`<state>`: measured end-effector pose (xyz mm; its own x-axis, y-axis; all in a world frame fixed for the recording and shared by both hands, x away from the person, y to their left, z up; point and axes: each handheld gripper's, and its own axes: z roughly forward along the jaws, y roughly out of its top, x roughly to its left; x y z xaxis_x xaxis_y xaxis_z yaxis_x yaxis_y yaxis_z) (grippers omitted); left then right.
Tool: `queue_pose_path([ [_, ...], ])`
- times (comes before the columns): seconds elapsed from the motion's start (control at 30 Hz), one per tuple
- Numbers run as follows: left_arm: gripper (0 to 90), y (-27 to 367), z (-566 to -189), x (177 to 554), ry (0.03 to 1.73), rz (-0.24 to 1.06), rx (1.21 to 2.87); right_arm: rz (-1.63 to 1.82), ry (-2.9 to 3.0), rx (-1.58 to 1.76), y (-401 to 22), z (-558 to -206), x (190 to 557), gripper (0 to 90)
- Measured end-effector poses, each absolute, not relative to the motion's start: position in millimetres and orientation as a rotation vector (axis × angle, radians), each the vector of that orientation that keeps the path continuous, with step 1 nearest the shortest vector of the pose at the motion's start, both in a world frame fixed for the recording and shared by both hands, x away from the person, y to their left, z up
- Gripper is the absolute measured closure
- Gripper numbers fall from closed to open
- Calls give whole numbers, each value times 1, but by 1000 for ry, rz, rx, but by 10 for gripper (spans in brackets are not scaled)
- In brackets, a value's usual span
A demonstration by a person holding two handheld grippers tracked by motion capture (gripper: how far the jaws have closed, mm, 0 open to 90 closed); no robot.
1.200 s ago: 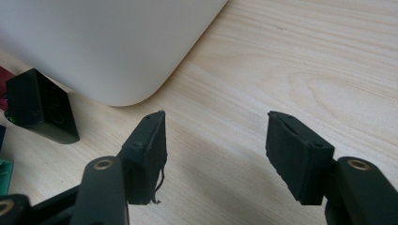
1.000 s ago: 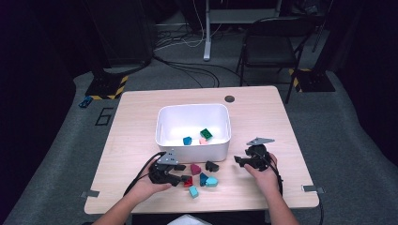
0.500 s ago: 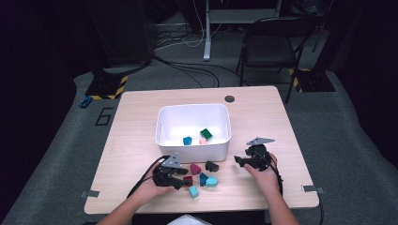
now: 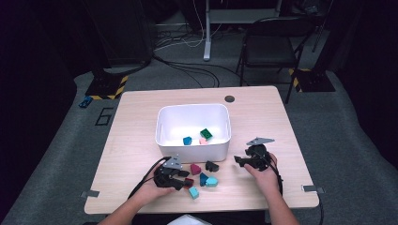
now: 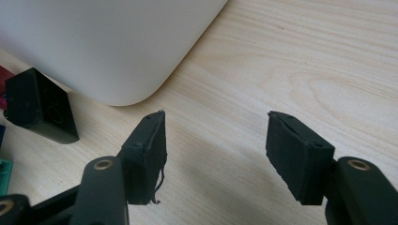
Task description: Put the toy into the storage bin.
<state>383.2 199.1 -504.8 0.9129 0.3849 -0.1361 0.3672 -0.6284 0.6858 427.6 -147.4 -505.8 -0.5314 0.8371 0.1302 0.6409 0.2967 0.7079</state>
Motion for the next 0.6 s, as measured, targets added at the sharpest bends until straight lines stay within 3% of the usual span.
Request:
queue_pose_path([
  [0.27,619,199,-506,383,546,4,2300,1066,2304,1339,-147,-506,428,379],
  [0.6,679,210,-500,388,623,62,2301,1065,2306,1347,-147,-507,428,378],
])
